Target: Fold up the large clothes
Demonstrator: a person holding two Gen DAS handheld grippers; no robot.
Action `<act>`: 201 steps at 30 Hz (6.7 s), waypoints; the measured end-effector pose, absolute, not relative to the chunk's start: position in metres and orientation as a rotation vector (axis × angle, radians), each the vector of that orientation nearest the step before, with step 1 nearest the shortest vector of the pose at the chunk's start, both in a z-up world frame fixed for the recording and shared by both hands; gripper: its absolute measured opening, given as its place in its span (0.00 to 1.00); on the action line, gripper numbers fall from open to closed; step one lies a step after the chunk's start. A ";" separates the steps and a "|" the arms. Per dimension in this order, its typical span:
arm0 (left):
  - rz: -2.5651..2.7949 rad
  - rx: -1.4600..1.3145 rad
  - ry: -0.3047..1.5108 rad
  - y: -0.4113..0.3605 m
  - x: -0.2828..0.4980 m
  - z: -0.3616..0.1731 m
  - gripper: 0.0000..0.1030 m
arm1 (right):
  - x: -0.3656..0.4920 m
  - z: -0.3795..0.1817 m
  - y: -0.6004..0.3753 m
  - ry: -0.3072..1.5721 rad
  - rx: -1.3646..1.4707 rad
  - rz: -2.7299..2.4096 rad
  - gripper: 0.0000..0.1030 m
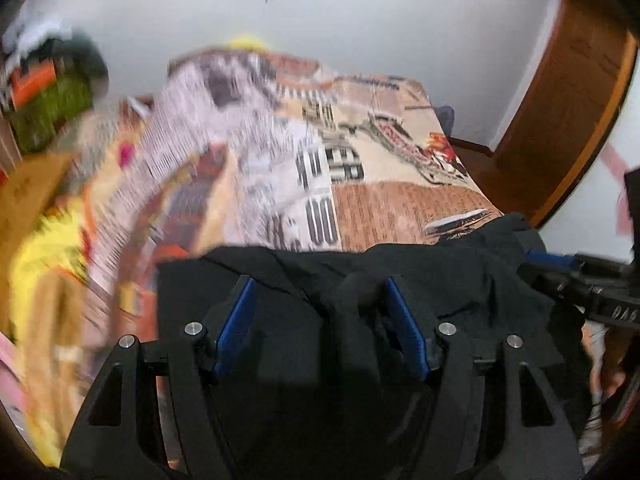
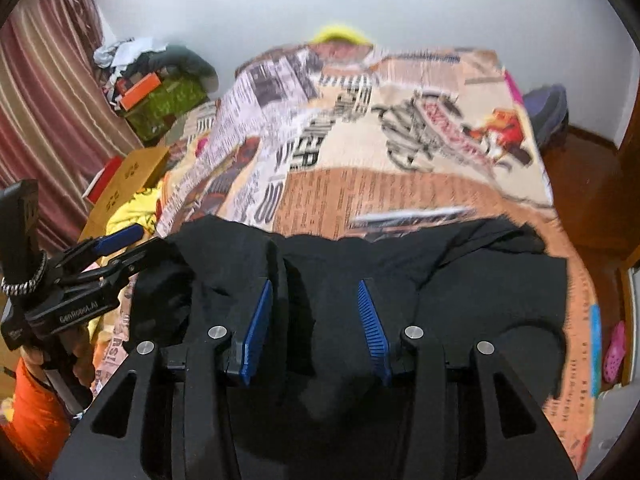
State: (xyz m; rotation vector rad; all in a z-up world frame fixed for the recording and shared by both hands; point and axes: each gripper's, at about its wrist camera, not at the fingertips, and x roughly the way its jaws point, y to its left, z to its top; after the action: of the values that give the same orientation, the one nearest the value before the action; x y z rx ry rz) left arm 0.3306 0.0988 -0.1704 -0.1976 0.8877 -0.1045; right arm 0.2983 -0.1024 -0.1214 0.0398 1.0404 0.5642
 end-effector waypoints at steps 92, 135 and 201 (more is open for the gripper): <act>-0.211 -0.109 1.003 0.063 0.189 -0.206 0.59 | 0.177 -0.132 -0.104 1.058 -0.132 0.596 0.40; 0.013 -0.975 1.114 0.244 0.281 -0.313 0.44 | 0.292 -0.179 -0.264 1.231 0.574 0.365 0.42; 0.217 -0.269 1.088 0.232 0.173 -0.229 0.53 | 0.215 -0.112 -0.252 1.002 -0.004 0.244 0.60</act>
State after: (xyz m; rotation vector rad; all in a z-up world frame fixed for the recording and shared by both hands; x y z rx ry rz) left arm 0.1734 0.2316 -0.2291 -0.2690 1.0883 0.2167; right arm 0.2154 -0.2517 -0.1125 -0.0035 1.0018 0.2440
